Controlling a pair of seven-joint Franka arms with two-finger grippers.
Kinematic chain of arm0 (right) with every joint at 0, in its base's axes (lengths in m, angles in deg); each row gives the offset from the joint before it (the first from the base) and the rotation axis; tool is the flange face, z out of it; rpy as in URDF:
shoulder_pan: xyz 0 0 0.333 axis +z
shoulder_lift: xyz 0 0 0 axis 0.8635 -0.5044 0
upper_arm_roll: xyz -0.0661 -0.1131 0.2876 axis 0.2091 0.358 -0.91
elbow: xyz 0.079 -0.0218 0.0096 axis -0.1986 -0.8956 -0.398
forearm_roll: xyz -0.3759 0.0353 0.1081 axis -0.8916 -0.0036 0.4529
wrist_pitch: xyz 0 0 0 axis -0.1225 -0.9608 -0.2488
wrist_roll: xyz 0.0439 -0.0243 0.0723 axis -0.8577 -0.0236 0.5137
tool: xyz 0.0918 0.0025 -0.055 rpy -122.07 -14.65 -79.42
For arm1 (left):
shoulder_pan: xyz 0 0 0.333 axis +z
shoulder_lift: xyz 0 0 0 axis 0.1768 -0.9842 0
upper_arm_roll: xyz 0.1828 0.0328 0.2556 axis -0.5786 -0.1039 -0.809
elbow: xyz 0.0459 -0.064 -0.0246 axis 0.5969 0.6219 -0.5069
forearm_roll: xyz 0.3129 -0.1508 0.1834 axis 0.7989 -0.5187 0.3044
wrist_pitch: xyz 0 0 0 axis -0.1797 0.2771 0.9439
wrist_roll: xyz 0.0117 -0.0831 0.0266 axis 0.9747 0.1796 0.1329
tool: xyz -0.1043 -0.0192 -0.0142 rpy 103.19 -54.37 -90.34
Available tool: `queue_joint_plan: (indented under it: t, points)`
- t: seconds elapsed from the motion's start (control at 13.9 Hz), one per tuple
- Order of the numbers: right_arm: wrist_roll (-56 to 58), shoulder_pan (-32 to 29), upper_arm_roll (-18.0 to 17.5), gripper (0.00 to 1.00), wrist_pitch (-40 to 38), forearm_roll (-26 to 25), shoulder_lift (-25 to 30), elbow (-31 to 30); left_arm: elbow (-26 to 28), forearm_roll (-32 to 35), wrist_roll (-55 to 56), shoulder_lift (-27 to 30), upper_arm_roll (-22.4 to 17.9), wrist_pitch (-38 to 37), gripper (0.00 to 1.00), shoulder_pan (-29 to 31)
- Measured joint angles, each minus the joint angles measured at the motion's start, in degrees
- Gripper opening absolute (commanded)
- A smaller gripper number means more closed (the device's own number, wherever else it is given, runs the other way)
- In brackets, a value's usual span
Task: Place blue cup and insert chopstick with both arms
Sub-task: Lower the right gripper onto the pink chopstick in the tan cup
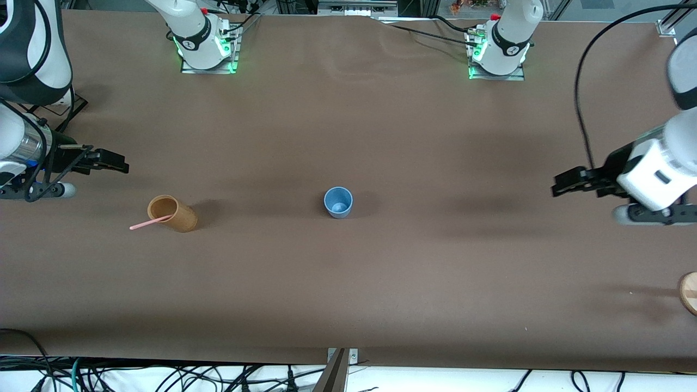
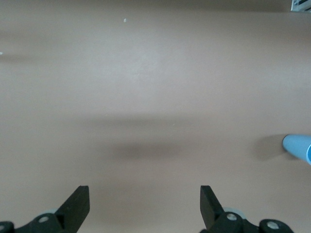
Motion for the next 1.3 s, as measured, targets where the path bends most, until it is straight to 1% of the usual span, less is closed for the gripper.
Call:
queue_joint_plan:
  t: [0.14, 0.29, 0.5, 0.58, 0.65, 0.72, 0.86, 1.01, 1.08, 1.3]
  points:
    - [-0.1, -0.1, 0.0, 0.98, 0.0, 0.0, -0.1, 0.0, 2.4, 0.2, -2.9, 2.4, 0.0, -1.4, 1.0, 2.0]
    - [-0.2, -0.5, 0.1, 0.96, 0.8, 0.0, -0.6, -0.2, 4.6, 1.7, -4.3, 4.6, 0.0, -1.8, 1.0, 3.1]
    - [-0.2, -0.7, 0.1, 0.94, 3.7, 0.0, -3.7, -1.0, 8.0, 2.3, -4.6, 7.6, 0.0, -1.8, 1.0, 4.0]
    - [-0.2, -0.6, 0.1, 0.87, 5.7, 0.0, -5.4, -1.3, 9.3, 2.3, -4.7, 8.6, 0.0, -1.8, 1.0, 4.1]
    - [-0.2, -0.6, 0.0, 0.86, 8.3, 0.0, -7.1, -1.7, 10.5, 2.3, -4.8, 9.6, 0.1, -1.8, 1.0, 4.0]
    - [-0.2, -0.4, -0.1, 0.87, 11.5, 0.1, -8.4, -2.3, 11.6, 2.3, -4.9, 10.5, 0.3, -1.8, 1.0, 3.9]
    - [-0.5, 0.2, -0.5, 0.86, 20.1, 0.2, -9.8, -4.9, 13.4, 2.3, -4.9, 11.9, 0.7, -1.7, 1.0, 3.3]
    - [-1.8, 0.5, -1.6, 0.77, 27.2, 0.3, -9.9, -7.0, 14.2, 2.3, -4.9, 12.2, 0.8, -1.6, 1.0, 3.1]
    - [-2.7, 0.8, -1.9, 0.75, 28.3, 0.3, -9.9, -7.5, 14.4, 2.3, -4.9, 12.2, 0.8, -1.5, 1.0, 3.1]
    - [-3.1, 0.9, -2.1, 0.75, 29.6, 0.3, -10.0, -8.7, 14.6, 2.3, -5.0, 12.0, 0.8, -1.4, 1.0, 3.1]
